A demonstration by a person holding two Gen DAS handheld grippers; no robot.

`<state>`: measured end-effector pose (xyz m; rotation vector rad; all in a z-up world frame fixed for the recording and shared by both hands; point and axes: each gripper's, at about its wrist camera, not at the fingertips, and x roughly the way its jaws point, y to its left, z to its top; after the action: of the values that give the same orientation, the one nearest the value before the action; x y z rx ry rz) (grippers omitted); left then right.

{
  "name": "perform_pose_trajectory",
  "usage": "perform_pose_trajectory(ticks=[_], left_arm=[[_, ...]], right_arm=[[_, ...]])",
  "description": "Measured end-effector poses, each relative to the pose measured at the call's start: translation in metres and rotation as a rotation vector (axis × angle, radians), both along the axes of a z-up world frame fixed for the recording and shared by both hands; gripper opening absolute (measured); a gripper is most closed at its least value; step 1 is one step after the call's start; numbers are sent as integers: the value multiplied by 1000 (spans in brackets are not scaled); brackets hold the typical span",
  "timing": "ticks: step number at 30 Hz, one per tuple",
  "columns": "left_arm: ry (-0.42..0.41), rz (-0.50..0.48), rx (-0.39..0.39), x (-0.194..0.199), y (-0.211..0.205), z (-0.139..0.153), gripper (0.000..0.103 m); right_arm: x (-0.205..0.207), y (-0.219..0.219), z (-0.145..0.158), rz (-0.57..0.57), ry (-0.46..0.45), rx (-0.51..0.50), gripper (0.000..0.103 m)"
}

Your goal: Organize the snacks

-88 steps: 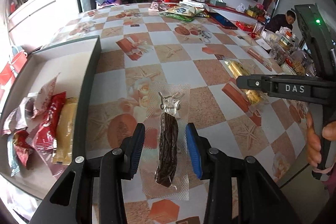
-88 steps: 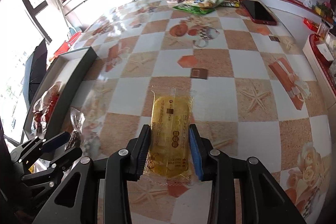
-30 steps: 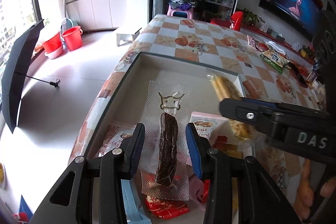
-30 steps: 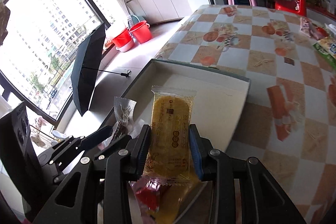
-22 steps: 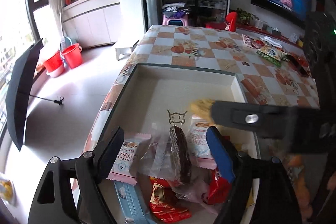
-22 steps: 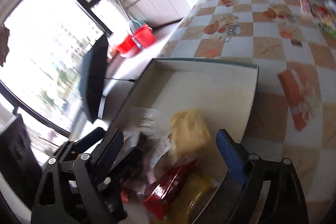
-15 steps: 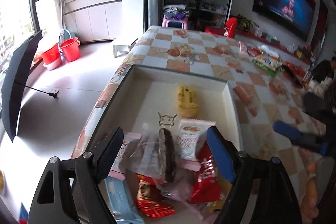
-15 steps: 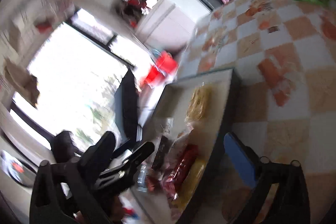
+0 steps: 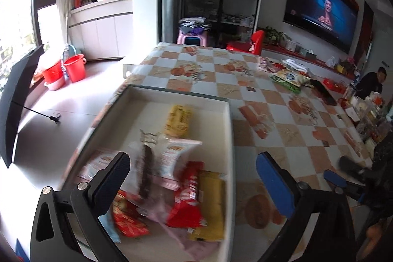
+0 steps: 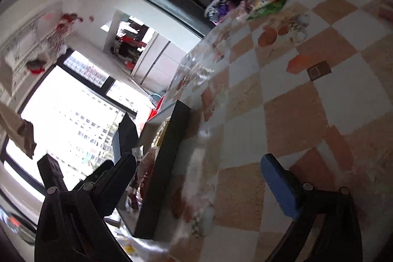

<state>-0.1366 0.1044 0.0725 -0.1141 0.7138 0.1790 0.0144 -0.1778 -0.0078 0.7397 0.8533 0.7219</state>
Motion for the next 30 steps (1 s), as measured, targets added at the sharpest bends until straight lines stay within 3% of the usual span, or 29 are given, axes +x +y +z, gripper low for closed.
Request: perform_pose_trajectory(ticks=[9,13,21,30], left_arm=[[14,-67,-19,-17,-33,-11,103],[31,-76,34,-21,-48,-20,103],[51,-83,117,-28,-77,-26,103],[89,-99,127,-29,-86,-36,103]], right_arm=[[-7,6,0,-27,-40,-112,102],[-12,9,1,-20,-40,-170,102],[-13,12,3,-23,-42,-204,102],[-13,14,3,-23,-44,-219,102]])
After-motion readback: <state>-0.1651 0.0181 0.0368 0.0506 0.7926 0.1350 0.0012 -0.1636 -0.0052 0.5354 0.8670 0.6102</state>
